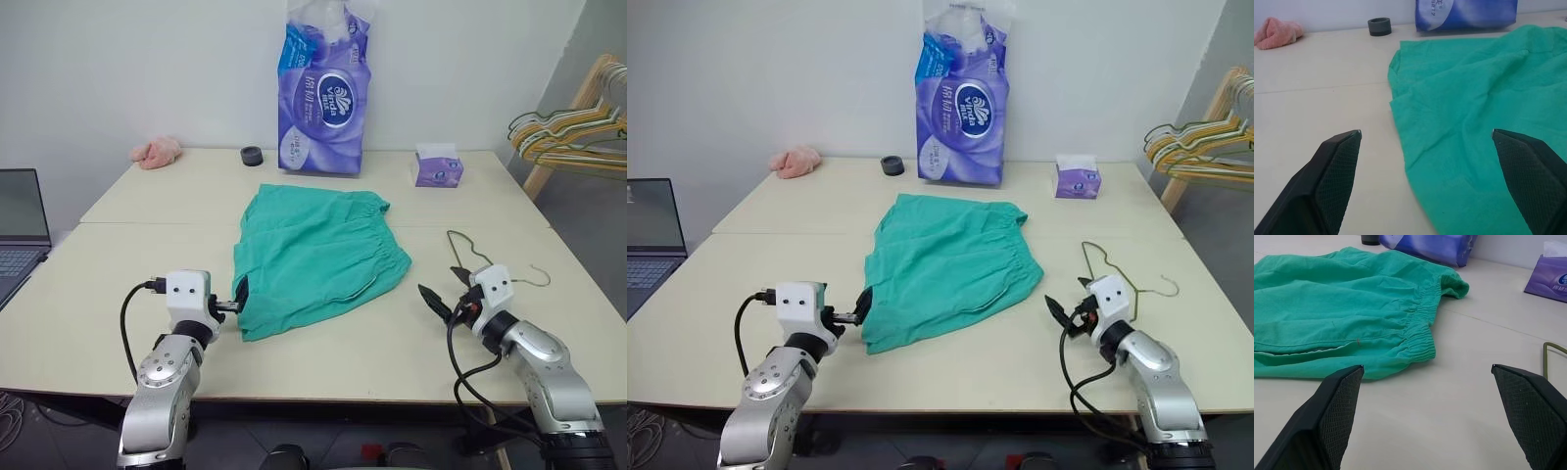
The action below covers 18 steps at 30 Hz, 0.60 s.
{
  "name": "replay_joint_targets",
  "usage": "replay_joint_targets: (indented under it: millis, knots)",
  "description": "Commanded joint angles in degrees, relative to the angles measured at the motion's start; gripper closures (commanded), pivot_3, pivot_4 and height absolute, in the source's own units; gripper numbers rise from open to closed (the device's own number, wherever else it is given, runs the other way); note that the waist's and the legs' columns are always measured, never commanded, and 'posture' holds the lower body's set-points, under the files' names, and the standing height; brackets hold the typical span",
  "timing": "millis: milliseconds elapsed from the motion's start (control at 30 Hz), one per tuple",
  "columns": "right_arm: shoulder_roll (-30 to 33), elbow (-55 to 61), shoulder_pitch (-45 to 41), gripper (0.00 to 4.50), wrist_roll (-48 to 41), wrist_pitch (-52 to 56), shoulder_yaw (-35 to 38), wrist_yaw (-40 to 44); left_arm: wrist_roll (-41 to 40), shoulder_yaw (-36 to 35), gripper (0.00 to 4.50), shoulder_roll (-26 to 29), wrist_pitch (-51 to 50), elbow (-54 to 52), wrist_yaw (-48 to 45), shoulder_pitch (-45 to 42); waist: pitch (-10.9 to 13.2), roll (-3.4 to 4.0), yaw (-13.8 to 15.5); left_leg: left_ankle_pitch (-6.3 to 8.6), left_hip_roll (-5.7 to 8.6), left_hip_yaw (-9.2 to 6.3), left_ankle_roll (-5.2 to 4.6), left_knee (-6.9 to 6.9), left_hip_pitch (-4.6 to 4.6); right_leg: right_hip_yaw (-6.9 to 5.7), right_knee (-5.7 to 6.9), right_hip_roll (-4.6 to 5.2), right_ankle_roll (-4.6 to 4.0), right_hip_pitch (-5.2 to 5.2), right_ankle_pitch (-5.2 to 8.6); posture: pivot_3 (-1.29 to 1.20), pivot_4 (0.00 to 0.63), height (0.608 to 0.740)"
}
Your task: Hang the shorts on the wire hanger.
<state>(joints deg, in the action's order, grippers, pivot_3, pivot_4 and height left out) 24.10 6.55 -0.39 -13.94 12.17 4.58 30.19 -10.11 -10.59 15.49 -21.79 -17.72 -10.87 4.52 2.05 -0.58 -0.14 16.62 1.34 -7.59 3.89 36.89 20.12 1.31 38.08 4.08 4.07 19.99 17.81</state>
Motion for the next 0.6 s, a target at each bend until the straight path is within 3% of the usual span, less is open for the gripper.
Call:
replay_joint_targets:
  millis: [33, 600]
  knots:
    - [0.6, 2.8, -0.2, 0.03, 0.4, -1.4, 0.9, -0.1, 0.8, -0.2, 0.00, 0.7, 2.2, -1.2, -0.2, -1.0, 0.0, 0.00, 0.0, 0.00, 0.00, 0.00, 0.00, 0.00, -0.01, 0.00, 0.00, 0.00, 0.00, -0.01, 0.00, 0.02, 0.011, 0.740]
    - [0.9, 2.7, -0.3, 0.03, 1.6, -3.5, 0.1, 1.4, -0.3, -1.1, 0.00, 1.4, -0.3, -1.7, -0.3, -0.6, 0.0, 0.01, 0.0, 0.01, 0.00, -0.01, -0.02, -0.04, -0.09, 0.00, -0.02, 0.00, 0.00, -0.06, 0.01, 0.02, 0.015, 0.740]
